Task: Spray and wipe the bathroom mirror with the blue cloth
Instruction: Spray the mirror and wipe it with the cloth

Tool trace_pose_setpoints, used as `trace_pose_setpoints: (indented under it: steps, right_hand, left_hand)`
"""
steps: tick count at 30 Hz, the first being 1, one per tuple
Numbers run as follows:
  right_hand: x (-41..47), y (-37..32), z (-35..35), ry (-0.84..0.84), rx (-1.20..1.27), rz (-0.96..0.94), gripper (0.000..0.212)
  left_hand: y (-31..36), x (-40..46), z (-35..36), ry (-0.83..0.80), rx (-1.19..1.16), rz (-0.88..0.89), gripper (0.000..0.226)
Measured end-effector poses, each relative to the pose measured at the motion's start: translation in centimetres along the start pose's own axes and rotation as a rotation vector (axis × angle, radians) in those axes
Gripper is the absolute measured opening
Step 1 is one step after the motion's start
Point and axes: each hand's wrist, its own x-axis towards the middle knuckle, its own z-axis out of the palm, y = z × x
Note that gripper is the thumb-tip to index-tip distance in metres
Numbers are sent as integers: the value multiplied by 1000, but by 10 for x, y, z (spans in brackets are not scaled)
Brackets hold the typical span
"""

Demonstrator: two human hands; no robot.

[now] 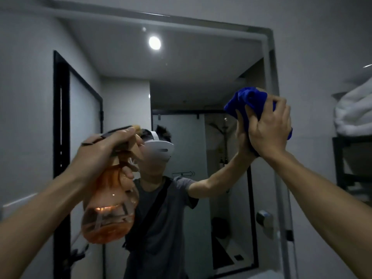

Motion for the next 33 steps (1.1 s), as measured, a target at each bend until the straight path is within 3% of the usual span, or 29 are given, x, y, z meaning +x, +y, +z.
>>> trace_pose_setpoints:
  steps: [9, 15, 20, 23, 27, 33]
  right_hand:
    - [-53, 80, -20, -58, 80, 73, 43]
    - [-70, 87, -29, -100, 121, 71, 45]
    - [-72, 84, -35, -156, 116, 107, 46]
    - [-75, 82, -40, -158, 87, 102, 46]
    - [-77, 77, -44, -150, 55, 113, 48]
    - [-48, 38, -30, -82, 16, 113, 49]
  left_hand:
    - [-27, -14, 140, -60, -49, -116, 44]
    - [-49, -28, 175, -15, 23, -107, 38]
    - [-68, -22, 184, -32, 149, -330, 38]
    - [-67, -43, 176, -22, 217, -188, 42]
    - [-51, -61, 162, 7, 21, -154, 50]
    - [-30, -57, 142, 43, 105, -65, 20]
